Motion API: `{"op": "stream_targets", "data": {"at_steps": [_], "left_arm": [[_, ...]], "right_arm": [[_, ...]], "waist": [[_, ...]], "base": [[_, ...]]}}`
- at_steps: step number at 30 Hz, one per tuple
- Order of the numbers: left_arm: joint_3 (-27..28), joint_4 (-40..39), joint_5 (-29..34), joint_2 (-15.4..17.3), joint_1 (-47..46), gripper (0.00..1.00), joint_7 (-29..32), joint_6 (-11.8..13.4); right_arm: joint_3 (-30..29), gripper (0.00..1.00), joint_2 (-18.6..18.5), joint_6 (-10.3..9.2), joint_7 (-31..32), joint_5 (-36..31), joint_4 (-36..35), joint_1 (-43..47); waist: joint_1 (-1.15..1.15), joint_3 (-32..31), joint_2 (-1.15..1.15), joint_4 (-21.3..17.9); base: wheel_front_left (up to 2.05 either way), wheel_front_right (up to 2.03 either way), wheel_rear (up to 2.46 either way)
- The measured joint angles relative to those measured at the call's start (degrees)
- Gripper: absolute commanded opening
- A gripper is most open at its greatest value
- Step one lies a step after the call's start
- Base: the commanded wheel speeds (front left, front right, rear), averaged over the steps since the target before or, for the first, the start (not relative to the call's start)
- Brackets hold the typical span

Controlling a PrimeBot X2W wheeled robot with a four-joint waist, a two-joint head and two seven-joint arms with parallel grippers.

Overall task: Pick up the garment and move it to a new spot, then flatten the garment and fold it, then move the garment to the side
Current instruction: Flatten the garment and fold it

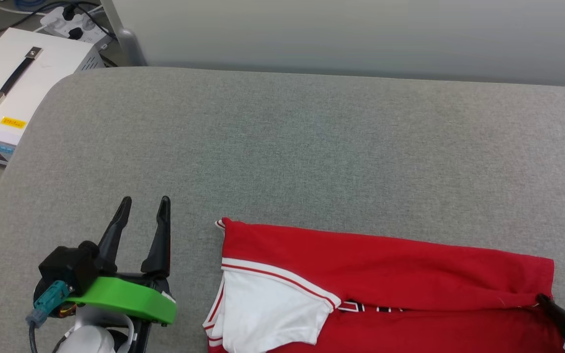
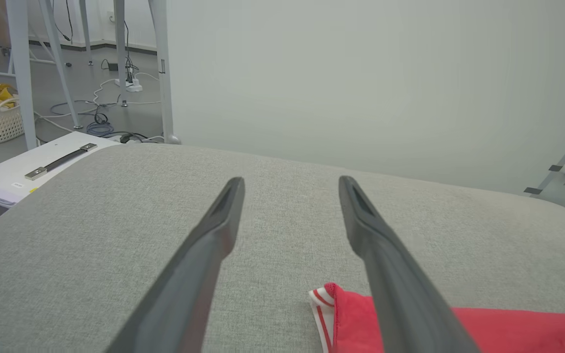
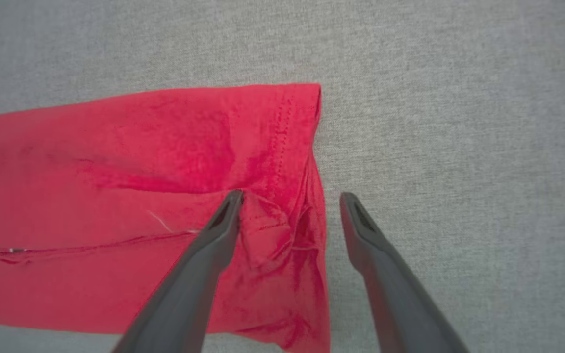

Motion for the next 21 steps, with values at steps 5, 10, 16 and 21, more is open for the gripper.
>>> {"op": "stream_targets", "data": {"at_steps": [5, 10, 16, 21], "left_arm": [[5.0, 2.6, 5.0, -5.0, 1.7, 1.00, 0.0, -5.9], [8.0, 4.4, 7.4, -7.3, 1.7, 1.00, 0.0, -8.9], [10.0, 5.9, 9.4, -9.4, 1.6, 1.00, 0.0, -11.0], [10.9, 6.9, 10.7, -10.6, 1.5, 1.00, 0.0, -12.2]], "right_arm": [[-2.5, 1.00, 2.0, 0.00, -0.1, -3.0, 5.1, -0.1], [-1.8, 1.00, 2.4, -0.01, -0.5, -3.2, 7.2, -0.8], [0.6, 1.00, 2.3, -0.10, -1.4, -2.5, 8.7, -1.5], [2.4, 1.00, 2.2, -0.53, -1.9, -1.0, 9.8, -2.3]], "waist": [[0.00, 1.7, 0.00, 0.9], [0.00, 2.7, 0.00, 1.4], [0.00, 3.5, 0.00, 1.5], [0.00, 3.7, 0.00, 1.3]], "base": [[0.00, 0.00, 0.00], [0.00, 0.00, 0.00], [0.00, 0.00, 0.00], [0.00, 0.00, 0.00]]}}
